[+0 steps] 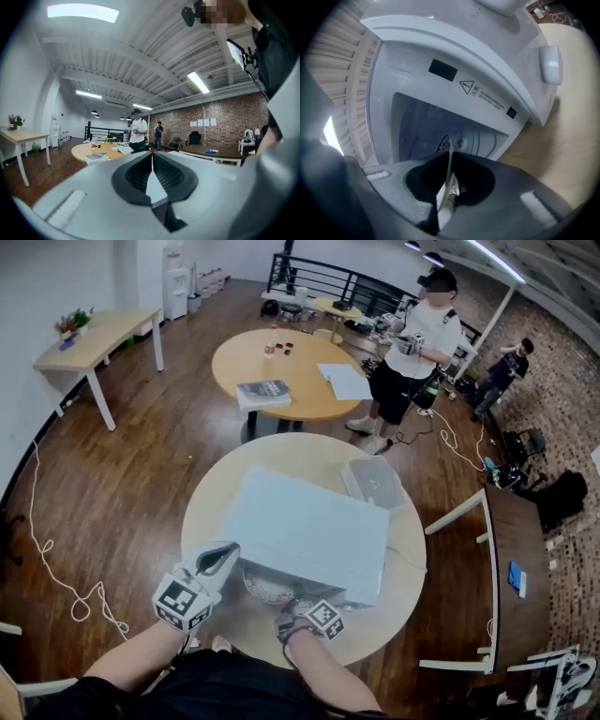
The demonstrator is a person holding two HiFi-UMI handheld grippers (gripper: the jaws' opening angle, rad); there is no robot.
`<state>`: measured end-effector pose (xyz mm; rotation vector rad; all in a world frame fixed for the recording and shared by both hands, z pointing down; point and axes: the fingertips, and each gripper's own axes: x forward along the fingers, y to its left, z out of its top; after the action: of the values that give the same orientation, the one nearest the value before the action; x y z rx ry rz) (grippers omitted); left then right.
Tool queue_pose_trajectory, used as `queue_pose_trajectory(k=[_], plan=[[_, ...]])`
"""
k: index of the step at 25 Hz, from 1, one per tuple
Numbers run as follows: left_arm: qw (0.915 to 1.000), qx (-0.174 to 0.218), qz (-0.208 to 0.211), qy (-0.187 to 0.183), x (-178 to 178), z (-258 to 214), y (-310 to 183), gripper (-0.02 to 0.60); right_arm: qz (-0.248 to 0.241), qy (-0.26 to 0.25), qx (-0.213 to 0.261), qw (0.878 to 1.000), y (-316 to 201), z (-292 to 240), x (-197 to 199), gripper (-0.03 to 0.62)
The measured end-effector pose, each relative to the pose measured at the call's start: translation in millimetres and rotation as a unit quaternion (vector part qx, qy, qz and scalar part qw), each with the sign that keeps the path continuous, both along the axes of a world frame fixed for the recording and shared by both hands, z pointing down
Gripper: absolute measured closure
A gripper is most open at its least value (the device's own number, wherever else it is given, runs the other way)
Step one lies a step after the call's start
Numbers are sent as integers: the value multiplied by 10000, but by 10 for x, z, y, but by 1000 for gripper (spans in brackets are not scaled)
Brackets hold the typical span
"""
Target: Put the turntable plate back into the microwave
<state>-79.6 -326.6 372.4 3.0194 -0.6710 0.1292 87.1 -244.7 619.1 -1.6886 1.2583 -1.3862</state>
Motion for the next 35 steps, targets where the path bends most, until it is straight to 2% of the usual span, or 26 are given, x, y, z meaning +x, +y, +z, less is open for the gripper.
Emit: queue_pose_trajectory(k=[6,10,12,15,26,35], plan=[[9997,-76,246,39,146,38,-24,572,209,27,-108,9997,48,3,20,574],[9994,-2,250,222,295,63,-182,574,282,146,-36,9995,-125,57,246,574],[9991,38,373,196,380,-77,-184,574,308,193,-25,9993,-150,-59,301,574],[9988,-45,491,66,353,-183,-77,575,318,143,-116,9993,-24,-143,158,574],[9983,-178,541,-137,338,-62,-93,575,417,131,-183,9989,-203,5,171,574],[9986,-399,352,-73,313,-52,-174,575,503,21,-242,9984,-293,50,164,574]])
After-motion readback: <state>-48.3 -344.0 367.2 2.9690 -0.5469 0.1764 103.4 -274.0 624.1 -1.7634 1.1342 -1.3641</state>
